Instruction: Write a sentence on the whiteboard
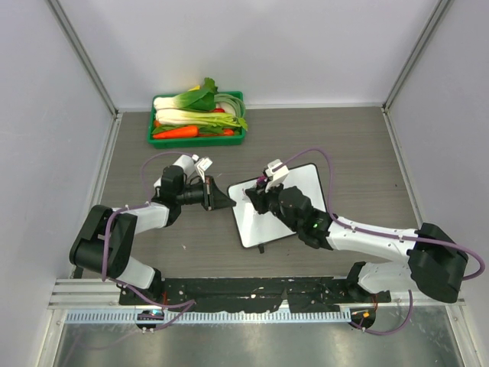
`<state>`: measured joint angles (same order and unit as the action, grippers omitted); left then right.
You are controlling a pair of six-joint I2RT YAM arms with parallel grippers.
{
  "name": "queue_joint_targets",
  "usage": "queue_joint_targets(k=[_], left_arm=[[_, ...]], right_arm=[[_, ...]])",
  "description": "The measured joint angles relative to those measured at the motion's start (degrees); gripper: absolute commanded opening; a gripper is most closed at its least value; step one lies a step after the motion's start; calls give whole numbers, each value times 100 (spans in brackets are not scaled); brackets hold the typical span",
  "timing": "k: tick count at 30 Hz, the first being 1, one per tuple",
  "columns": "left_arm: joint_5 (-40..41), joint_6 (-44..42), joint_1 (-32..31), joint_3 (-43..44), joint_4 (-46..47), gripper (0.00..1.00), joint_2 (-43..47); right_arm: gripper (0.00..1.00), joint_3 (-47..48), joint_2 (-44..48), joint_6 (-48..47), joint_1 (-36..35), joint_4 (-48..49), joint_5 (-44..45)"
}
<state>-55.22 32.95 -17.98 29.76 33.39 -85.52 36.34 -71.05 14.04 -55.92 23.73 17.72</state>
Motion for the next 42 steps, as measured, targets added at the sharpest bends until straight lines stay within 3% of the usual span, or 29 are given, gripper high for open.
queue_joint_targets(k=[16,20,29,42], left_arm=[[-20,2,0,0,24,0,-2],[-31,2,0,0,26,0,-2],[-31,2,0,0,26,0,-2],[-31,0,0,0,26,0,-4]], right_arm=[[1,2,243,236,17,66,-133],[1,2,584,361,212,83,-531],[1,-352,800,1008,1687,452,-2118],[2,-461,518,1169,1720,592,-2680]])
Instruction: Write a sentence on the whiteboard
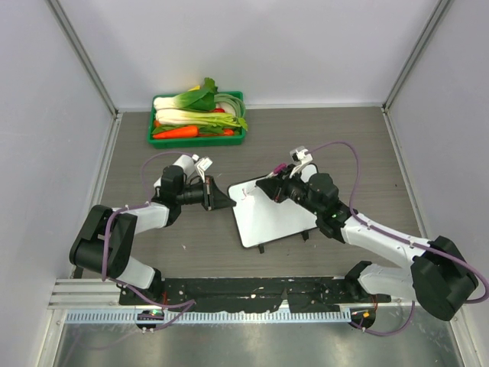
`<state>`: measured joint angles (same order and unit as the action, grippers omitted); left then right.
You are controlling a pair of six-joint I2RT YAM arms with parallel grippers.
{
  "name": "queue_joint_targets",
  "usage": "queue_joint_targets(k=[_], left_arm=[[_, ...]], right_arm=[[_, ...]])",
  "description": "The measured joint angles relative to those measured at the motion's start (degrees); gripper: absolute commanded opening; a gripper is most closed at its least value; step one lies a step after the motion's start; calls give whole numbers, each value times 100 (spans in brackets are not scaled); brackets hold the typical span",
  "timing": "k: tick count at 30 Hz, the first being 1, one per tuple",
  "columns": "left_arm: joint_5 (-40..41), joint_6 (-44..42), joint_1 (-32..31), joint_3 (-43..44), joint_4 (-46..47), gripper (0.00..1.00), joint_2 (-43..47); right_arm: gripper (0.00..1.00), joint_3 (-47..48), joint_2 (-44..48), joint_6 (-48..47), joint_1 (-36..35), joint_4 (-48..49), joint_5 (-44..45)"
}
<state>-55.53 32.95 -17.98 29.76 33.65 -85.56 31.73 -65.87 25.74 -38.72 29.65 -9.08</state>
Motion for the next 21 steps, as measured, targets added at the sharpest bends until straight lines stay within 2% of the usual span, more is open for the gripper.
queue_joint_targets(k=[21], left_arm=[[-9,4,0,0,37,0,-33]], right_arm=[[1,-76,-328,164,0,162,365]])
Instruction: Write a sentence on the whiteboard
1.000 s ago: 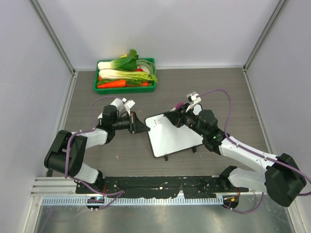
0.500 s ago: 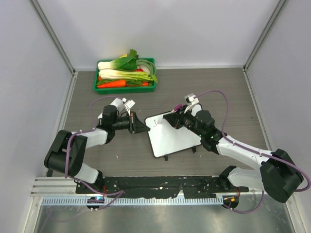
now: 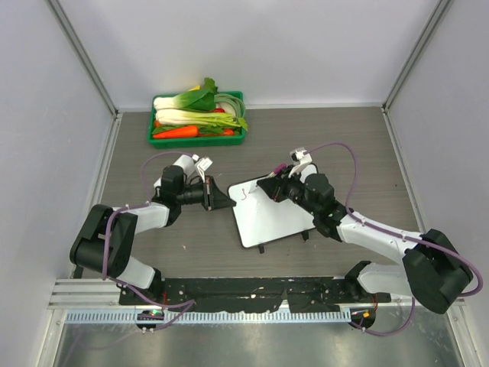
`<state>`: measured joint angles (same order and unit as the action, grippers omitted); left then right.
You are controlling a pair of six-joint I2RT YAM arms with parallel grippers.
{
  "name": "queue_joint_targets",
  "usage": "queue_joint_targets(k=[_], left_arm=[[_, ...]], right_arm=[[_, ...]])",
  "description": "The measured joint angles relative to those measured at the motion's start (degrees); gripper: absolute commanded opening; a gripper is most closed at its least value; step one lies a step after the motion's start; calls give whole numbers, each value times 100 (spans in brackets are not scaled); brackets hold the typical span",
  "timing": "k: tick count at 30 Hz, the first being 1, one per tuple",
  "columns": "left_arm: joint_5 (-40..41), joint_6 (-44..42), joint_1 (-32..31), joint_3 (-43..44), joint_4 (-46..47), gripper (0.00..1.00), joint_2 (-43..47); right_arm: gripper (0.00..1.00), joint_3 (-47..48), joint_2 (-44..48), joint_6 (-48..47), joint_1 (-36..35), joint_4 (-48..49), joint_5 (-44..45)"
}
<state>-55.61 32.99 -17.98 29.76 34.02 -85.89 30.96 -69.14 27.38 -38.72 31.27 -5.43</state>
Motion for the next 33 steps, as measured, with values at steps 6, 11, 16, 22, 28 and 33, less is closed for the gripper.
queue_joint_targets(k=[6,11,16,22,28,33], left_arm=[[0,0,4,0,2,0,-9],[0,0,7,0,2,0,-15],[0,2,11,0,2,0,-24],[0,2,11,0,2,0,-26],[2,2,11,0,2,0,-39],[2,4,11,0,4,0,-42]], right_arm=[[2,0,-39,26,0,48,42],[1,0,-85,33,0,83,37],[1,0,-98,28,-2,76,-2],[1,-17,-98,44,-2,2,-79],[2,-131,-9,83,-9,-50,-90],[1,-162,55,90,-15,-122,7]])
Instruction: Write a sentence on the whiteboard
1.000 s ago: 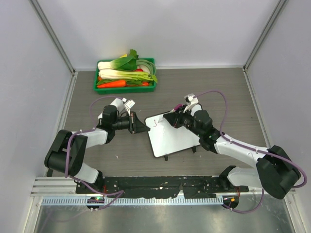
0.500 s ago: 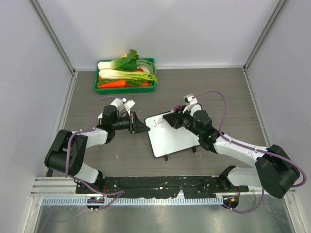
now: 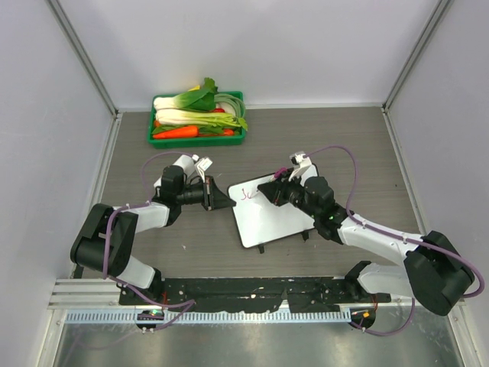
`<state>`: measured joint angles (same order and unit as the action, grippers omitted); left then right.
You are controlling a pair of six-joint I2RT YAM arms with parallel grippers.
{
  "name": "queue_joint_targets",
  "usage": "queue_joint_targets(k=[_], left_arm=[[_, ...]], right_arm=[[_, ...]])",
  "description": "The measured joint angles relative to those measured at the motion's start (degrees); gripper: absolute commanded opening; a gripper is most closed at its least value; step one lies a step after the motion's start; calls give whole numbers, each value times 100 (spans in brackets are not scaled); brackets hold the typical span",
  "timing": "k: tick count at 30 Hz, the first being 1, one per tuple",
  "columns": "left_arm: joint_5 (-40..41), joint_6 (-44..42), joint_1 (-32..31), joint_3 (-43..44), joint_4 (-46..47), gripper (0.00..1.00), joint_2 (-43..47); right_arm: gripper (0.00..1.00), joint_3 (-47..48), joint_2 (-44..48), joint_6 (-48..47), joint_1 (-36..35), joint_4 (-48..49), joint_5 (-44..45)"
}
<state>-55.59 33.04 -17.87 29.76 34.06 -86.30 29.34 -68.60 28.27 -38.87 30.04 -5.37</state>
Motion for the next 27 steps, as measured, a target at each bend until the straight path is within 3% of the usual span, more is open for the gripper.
queue_joint_targets(k=[16,27], left_arm=[[0,11,4,0,0,0,-11],[2,22,4,0,0,0,-13]], right_arm=[[1,240,-4,-7,-17,-162,496],[1,376,-153,-15,-15,-214,271]])
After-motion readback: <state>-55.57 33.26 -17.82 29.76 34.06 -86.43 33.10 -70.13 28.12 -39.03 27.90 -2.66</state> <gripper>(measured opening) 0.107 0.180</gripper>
